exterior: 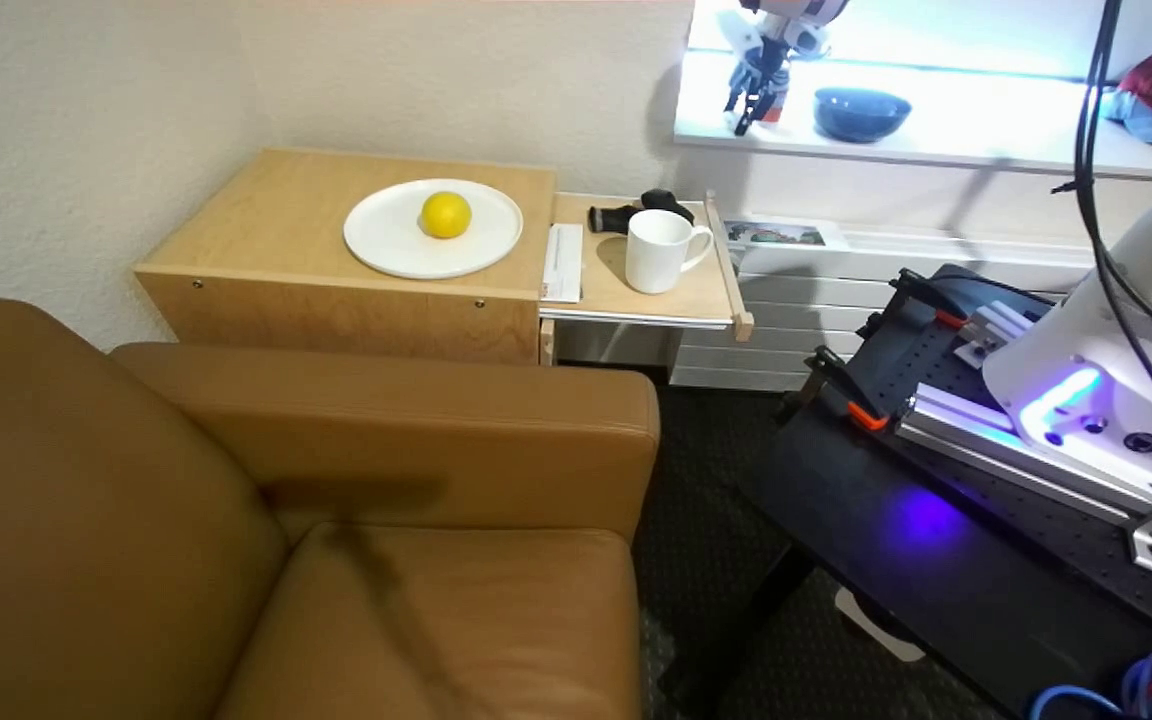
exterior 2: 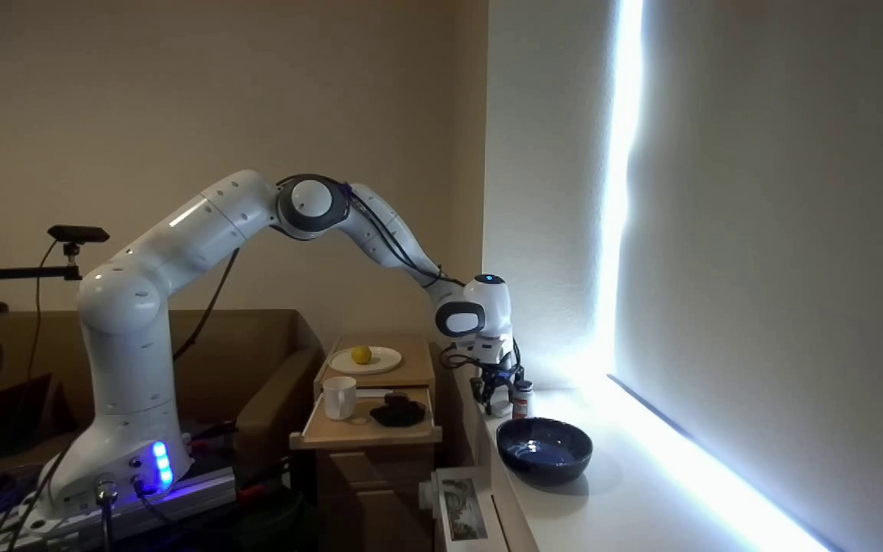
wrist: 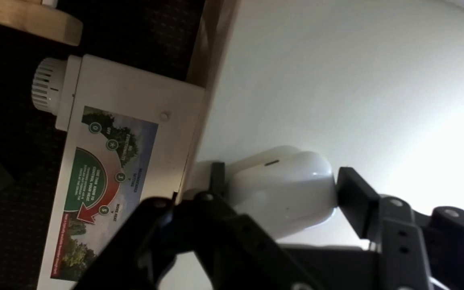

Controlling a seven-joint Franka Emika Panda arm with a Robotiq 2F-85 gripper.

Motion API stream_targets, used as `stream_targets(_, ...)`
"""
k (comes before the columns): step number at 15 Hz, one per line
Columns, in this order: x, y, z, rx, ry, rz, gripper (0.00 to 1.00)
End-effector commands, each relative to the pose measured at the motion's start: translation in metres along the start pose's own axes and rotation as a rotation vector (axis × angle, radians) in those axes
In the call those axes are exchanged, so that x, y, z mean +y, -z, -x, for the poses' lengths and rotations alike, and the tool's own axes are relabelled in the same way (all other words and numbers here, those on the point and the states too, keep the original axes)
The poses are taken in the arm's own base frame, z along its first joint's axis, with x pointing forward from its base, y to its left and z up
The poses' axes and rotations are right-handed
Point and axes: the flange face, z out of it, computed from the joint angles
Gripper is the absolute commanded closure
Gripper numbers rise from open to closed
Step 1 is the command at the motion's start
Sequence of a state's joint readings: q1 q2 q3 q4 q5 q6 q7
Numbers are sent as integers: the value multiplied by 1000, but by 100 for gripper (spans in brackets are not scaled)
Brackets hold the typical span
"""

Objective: Remove the case from the bowl

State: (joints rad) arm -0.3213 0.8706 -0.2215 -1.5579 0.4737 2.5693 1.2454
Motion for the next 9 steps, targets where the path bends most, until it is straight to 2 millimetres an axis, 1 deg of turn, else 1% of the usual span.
stream_targets(1, -7, 0, -6, 9, -20, 9, 3)
stream_targets(2, -8, 4, -8, 7, -23, 3, 0)
stream_targets(6, -15, 26, -11, -30, -11, -31, 0)
stream_targets(9, -20, 60, -20, -86, 4, -88, 0)
